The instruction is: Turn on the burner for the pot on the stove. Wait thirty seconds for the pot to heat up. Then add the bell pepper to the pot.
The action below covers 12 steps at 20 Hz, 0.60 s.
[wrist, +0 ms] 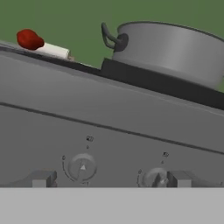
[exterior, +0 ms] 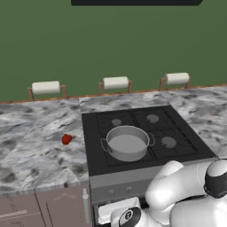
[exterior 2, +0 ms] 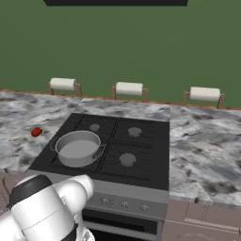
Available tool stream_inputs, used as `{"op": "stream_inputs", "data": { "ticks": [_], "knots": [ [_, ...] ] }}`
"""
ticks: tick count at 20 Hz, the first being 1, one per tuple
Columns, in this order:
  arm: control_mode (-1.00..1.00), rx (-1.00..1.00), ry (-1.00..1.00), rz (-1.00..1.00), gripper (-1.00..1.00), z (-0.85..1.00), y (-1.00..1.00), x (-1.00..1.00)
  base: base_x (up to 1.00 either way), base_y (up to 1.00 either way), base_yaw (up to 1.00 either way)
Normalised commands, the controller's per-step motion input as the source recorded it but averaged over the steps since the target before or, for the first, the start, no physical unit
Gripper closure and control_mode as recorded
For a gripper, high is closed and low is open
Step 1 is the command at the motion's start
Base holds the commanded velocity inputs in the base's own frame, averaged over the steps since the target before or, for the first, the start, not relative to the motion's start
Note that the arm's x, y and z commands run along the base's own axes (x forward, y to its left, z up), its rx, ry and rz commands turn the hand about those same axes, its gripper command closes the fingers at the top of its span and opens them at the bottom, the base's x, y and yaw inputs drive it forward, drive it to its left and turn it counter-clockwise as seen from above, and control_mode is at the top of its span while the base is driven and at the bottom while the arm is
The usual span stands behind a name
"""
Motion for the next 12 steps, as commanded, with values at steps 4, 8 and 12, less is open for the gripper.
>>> {"op": "stream_inputs", "data": {
  "ticks": [4,8,12],
  "knots": [
    [-1.00,0.00,0.00,0.00,-1.00,0.00,0.00,0.29,0.00,0.00,0.00],
    [-1.00,0.00,0.00,0.00,-1.00,0.00,0.00,0.21,0.00,0.00,0.00],
    [-1.00,0.00,0.00,0.00,-1.00,-0.03,-0.03,0.15,0.00,0.00,0.00]
  ]
}}
